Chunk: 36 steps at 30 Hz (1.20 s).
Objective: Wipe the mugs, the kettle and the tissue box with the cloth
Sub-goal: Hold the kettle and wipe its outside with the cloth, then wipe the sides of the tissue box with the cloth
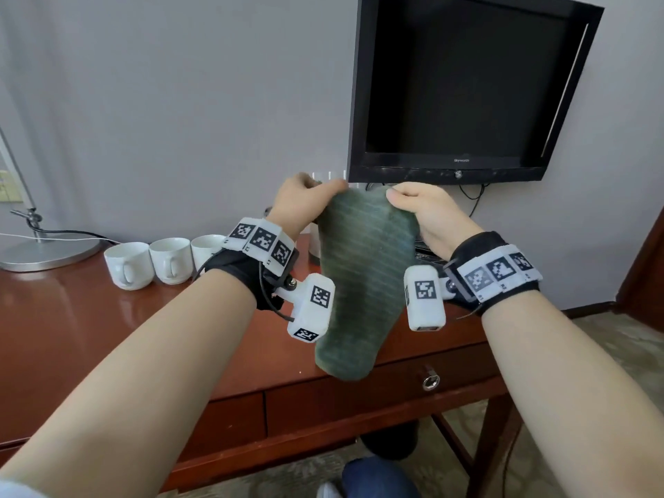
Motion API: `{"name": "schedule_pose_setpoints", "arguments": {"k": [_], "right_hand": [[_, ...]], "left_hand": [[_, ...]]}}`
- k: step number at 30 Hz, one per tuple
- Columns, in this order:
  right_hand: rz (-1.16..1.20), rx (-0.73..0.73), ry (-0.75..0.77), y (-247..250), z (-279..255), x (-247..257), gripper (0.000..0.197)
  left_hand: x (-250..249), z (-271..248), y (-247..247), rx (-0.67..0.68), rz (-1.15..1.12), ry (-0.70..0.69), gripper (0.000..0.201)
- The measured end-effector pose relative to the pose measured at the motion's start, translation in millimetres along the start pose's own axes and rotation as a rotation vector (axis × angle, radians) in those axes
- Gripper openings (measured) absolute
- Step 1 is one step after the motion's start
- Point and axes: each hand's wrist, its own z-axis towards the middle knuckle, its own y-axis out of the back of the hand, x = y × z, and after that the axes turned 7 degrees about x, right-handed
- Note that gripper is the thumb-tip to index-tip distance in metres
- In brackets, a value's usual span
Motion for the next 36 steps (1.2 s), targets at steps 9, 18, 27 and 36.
{"name": "schedule_pose_setpoints", "arguments": {"k": [9, 18, 27, 36], "right_hand": [[0.36, 0.194, 0.033, 12, -11, 9, 0.022], [0.336, 0.298, -0.12, 27, -17, -13, 0.024], [0.672, 0.402, 0.162, 19, -31, -13, 0.033], [0.835, 0.08, 0.172, 33, -21, -54, 0.037]], "left_hand": [[0, 4, -19, 0.687, -0.377, -0.031, 0.043], [-1, 8, -20, 0.718, -0.492, -0.008, 0.034], [12, 14, -26, 0.7, -0.585, -0.028, 0.014], [24, 23, -88, 0.633, -0.11, -0.027, 0.009]]}}
